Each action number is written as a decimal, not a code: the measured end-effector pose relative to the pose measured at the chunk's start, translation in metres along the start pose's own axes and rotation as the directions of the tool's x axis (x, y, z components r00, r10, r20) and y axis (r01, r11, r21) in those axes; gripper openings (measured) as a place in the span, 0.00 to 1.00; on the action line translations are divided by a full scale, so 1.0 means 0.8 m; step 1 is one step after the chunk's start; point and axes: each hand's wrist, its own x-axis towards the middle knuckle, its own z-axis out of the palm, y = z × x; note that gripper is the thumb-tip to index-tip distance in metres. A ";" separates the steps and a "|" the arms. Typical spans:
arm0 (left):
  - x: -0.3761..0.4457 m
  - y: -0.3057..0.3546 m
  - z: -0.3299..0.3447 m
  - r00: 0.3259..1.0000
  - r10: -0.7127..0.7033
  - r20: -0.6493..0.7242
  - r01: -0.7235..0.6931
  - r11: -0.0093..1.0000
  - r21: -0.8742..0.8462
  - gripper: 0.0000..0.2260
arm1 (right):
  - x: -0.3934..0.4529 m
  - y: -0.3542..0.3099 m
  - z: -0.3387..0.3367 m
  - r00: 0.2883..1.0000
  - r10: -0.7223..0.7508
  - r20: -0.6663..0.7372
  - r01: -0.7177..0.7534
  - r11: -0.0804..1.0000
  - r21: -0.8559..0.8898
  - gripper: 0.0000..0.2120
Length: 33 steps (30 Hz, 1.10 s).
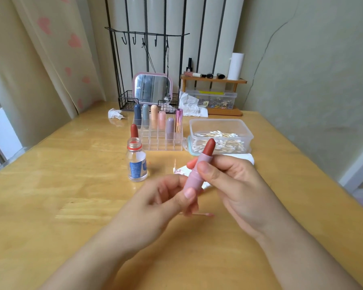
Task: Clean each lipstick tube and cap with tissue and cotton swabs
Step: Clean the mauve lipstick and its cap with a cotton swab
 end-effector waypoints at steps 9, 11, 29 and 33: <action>-0.001 -0.003 -0.001 0.987 -0.129 0.095 0.153 0.934 -0.321 0.28 | 0.000 0.000 -0.003 0.998 -0.053 0.025 0.052 0.997 0.061 0.11; -0.002 -0.004 0.002 0.992 -0.121 -0.045 0.107 0.967 -0.229 0.28 | 0.000 0.001 -0.002 0.995 -0.072 -0.073 0.067 0.996 -0.063 0.08; 0.000 -0.003 -0.004 0.995 -0.085 0.044 0.094 0.963 -0.253 0.13 | -0.003 -0.002 0.009 0.989 -0.147 0.032 0.146 0.989 0.034 0.07; -0.004 0.007 -0.012 0.960 -0.077 0.269 0.173 0.918 -0.358 0.12 | -0.005 -0.002 0.012 0.988 -0.137 0.077 0.127 0.985 0.118 0.07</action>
